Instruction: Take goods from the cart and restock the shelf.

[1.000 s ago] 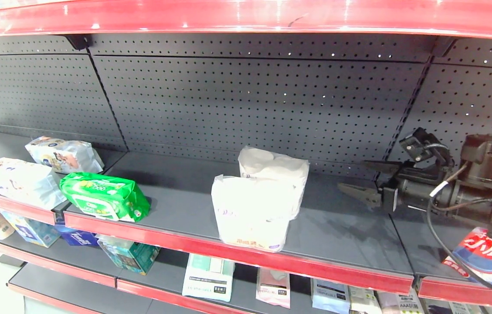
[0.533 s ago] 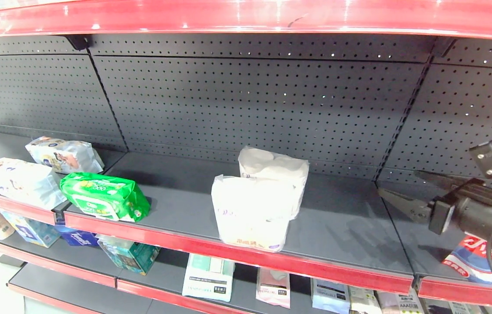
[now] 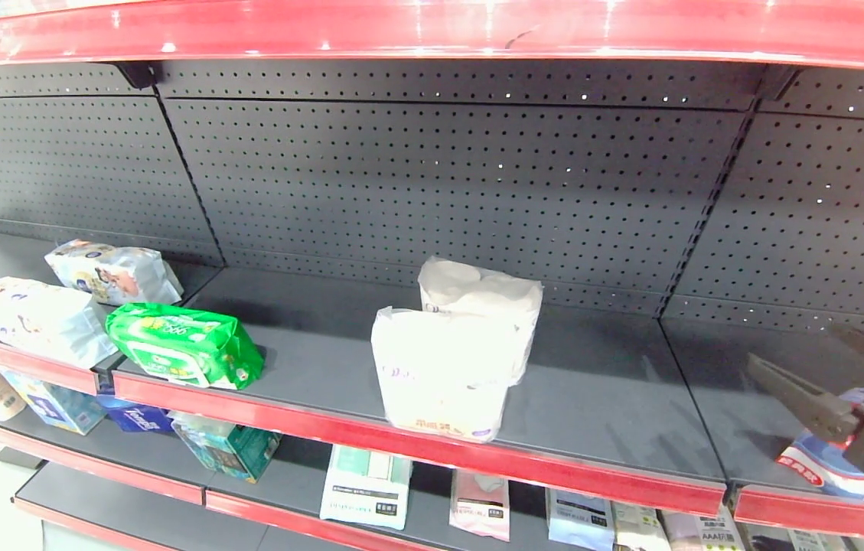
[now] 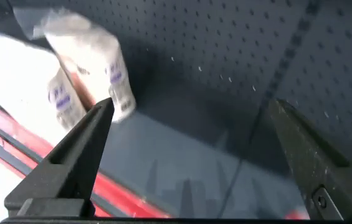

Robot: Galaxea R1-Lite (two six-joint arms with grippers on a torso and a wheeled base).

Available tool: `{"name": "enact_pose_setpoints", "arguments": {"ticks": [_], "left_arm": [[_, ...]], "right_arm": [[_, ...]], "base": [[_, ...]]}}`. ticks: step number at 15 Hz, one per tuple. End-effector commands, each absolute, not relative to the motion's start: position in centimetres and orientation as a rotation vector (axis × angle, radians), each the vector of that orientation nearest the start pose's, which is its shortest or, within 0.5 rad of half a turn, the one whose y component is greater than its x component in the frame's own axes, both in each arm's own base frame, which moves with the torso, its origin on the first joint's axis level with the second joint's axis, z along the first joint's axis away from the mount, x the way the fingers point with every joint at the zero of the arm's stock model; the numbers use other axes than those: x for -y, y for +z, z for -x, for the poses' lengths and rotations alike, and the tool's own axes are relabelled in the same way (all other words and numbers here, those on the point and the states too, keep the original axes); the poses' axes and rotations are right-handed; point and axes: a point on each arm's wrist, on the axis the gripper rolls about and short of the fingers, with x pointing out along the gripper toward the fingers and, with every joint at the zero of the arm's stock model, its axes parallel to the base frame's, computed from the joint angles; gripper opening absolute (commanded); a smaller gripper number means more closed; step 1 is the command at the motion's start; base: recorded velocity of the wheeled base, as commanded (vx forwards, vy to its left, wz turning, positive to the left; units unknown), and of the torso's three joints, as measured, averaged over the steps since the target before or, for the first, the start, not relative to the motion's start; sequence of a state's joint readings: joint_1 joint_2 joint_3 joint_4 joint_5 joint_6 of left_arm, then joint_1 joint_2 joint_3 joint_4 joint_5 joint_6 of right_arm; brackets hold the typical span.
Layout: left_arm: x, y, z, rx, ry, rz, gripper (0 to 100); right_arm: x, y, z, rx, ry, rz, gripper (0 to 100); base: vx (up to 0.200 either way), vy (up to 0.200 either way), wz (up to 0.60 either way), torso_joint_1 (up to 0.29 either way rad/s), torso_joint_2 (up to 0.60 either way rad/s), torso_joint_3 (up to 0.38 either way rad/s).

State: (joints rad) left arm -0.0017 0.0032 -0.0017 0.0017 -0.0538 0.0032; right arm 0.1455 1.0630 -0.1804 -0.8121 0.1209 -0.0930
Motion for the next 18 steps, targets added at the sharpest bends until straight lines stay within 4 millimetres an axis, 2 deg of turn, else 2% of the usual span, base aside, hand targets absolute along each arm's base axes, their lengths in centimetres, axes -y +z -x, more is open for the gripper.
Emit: {"name": "enact_pose_setpoints", "arguments": {"ticks": [1,4,7,10,13,16,18], "left_arm": [[0.1,7.6,2.3,-0.003,-0.055,-0.003,100],[0.1,7.6,2.3,-0.003,-0.055,-0.003,100],[0.1,7.6,2.3,-0.003,-0.055,-0.003,100],[0.1,7.6,2.3,-0.003,-0.055,-0.003,100],[0.1,7.6,2.3,-0.003,-0.055,-0.003,100],[0.1,7.6,2.3,-0.003,-0.055,-0.003,100],[0.1,7.6,2.3,-0.003,-0.055,-0.003,100]], "right_arm": [[-0.9,14.2,-7.1,-0.081,0.208,0.093,100],[-0.3,11.7,-2.2,-0.144,0.151,0.09,100],[-0.1,8.7,1.2,-0.11,0.104,0.11,100],[0.1,8.6,1.9,-0.105,-0.012,0.07,100],[0.1,8.4,2.6,-0.023,-0.049,0.044,100],[0.3,8.4,2.7,-0.012,-0.127,0.039,100],[0.2,8.3,2.7,-0.011,-0.1,0.04,100]], "base": [[0.0,0.0,0.0,0.0,0.0,0.0],[0.0,0.0,0.0,0.0,0.0,0.0],[0.0,0.0,0.0,0.0,0.0,0.0],[0.0,0.0,0.0,0.0,0.0,0.0],[0.0,0.0,0.0,0.0,0.0,0.0],[0.0,0.0,0.0,0.0,0.0,0.0],[0.0,0.0,0.0,0.0,0.0,0.0]]}}
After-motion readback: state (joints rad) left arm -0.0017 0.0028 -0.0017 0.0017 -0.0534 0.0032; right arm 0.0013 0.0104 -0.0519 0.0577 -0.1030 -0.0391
